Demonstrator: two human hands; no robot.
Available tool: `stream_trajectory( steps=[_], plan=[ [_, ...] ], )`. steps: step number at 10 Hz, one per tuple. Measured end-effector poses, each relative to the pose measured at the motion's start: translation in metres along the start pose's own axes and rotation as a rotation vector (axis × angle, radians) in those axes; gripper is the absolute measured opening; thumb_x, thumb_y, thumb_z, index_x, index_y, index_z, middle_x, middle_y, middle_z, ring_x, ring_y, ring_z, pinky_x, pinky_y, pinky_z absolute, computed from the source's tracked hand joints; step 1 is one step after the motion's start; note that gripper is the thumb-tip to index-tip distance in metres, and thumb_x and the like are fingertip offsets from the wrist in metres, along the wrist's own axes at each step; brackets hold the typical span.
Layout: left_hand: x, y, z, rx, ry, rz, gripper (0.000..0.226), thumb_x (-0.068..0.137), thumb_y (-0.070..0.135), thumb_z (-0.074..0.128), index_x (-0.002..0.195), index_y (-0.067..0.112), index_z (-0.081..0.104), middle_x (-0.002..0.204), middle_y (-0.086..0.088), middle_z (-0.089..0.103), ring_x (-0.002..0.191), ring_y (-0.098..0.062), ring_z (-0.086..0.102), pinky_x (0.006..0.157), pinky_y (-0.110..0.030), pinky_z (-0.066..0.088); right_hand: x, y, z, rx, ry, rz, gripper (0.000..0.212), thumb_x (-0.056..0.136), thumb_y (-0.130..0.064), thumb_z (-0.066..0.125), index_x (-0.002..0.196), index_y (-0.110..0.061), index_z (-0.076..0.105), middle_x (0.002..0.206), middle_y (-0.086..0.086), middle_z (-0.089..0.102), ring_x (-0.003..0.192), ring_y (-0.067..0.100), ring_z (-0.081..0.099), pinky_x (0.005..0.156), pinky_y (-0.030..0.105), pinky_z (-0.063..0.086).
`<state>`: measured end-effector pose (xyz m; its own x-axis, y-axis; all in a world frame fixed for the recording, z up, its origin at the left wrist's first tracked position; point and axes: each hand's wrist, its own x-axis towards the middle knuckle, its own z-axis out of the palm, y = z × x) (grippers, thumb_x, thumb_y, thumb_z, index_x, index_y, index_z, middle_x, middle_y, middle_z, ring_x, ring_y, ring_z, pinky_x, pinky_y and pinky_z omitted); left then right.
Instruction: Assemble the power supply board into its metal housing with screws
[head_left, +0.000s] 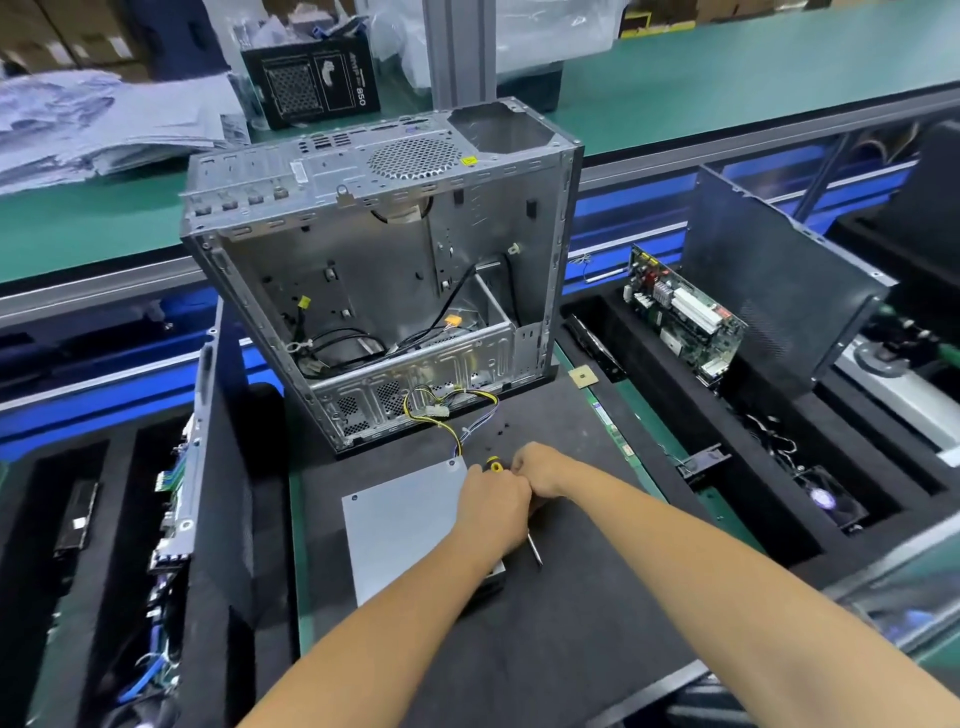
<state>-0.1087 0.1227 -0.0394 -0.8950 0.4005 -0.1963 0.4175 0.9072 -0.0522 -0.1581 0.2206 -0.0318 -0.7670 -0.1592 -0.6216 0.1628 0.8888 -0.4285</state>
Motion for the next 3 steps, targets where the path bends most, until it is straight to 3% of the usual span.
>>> stream_trajectory(
  steps=[1, 2, 3],
  plan=[
    [-0.003, -0.001, -0.003, -0.069, 0.044, 0.004, 0.017, 0.087, 0.016, 0.049, 0.095, 0.011, 0.063, 0.1, -0.01, 0.068, 0.093, -0.03, 0.06, 0.072, -0.034, 0.027, -0.004, 0.005, 0.002, 0.069, 0.088, -0.006, 0.027, 0.095, -0.028, 0.055, 0.082, -0.004, 0.056, 0.085, 0.015, 0.057, 0.078, 0.024, 0.048, 0.068, 0.027, 0.038],
    [-0.013, -0.009, -0.016, -0.238, 0.087, -0.025, 0.021, 0.087, 0.014, 0.046, 0.093, 0.006, 0.064, 0.101, -0.014, 0.064, 0.096, -0.033, 0.055, 0.077, -0.037, 0.035, -0.014, 0.003, -0.001, 0.151, 0.238, 0.007, 0.027, 0.09, -0.028, 0.06, 0.08, -0.003, 0.06, 0.092, 0.018, 0.067, 0.083, 0.029, 0.057, 0.071, 0.031, 0.044],
    [-0.035, -0.015, -0.022, -0.448, 0.198, -0.026, 0.016, 0.088, 0.011, 0.046, 0.092, 0.006, 0.06, 0.101, -0.012, 0.058, 0.099, -0.029, 0.049, 0.081, -0.039, 0.041, -0.029, -0.002, -0.001, 0.37, 0.383, -0.064, 0.019, 0.088, -0.018, 0.059, 0.07, -0.01, 0.055, 0.082, 0.013, 0.067, 0.078, 0.027, 0.06, 0.07, 0.033, 0.047]
  ],
)
